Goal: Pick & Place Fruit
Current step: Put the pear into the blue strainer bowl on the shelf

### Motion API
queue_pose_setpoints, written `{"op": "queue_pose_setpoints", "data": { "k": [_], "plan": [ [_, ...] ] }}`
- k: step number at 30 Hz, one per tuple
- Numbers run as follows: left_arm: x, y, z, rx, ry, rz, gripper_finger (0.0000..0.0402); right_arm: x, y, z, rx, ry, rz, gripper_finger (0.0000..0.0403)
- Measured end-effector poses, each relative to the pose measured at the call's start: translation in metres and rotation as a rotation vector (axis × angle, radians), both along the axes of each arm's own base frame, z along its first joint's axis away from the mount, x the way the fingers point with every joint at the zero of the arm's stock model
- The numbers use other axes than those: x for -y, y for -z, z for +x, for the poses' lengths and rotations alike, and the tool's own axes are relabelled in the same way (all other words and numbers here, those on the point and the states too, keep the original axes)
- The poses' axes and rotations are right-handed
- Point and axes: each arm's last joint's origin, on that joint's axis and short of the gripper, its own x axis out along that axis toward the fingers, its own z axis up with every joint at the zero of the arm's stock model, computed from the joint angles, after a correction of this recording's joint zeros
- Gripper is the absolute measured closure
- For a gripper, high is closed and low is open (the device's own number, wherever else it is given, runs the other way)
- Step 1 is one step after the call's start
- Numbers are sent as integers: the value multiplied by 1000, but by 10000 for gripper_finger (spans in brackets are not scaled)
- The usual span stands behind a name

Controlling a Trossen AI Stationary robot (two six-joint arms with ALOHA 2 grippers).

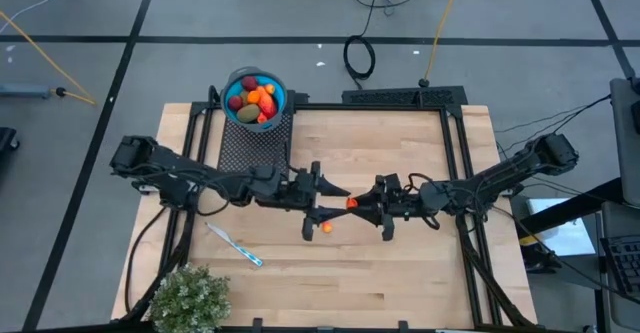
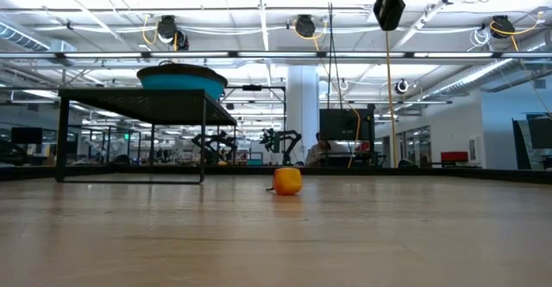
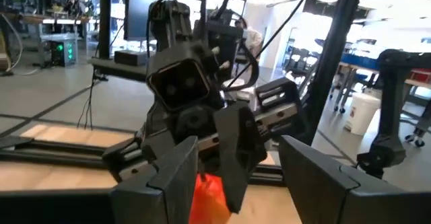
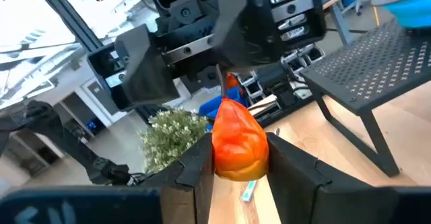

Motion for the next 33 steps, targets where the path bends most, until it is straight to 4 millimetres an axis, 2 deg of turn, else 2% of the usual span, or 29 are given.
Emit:
{"op": "queue_pose_setpoints", "data": {
  "k": [8, 18, 26, 29, 33],
  "plan": [
    [-5, 1, 17, -47, -29, 21, 194, -1, -1, 0, 8, -28, -6, 291],
    [-20, -5, 15, -60, -36, 31, 194, -5, -1, -2, 13, -43, -10, 291],
    [-19, -1, 15, -107, 11, -3, 195, -4, -4, -1, 42, -31, -33, 291],
    [-19, -1, 15, -103, 9, -4, 210, -3, -5, -1, 48, -24, -33, 291],
    [-19, -1, 16, -98, 11, 16, 264, -3, -5, -1, 48, -21, -33, 291]
  ]
}}
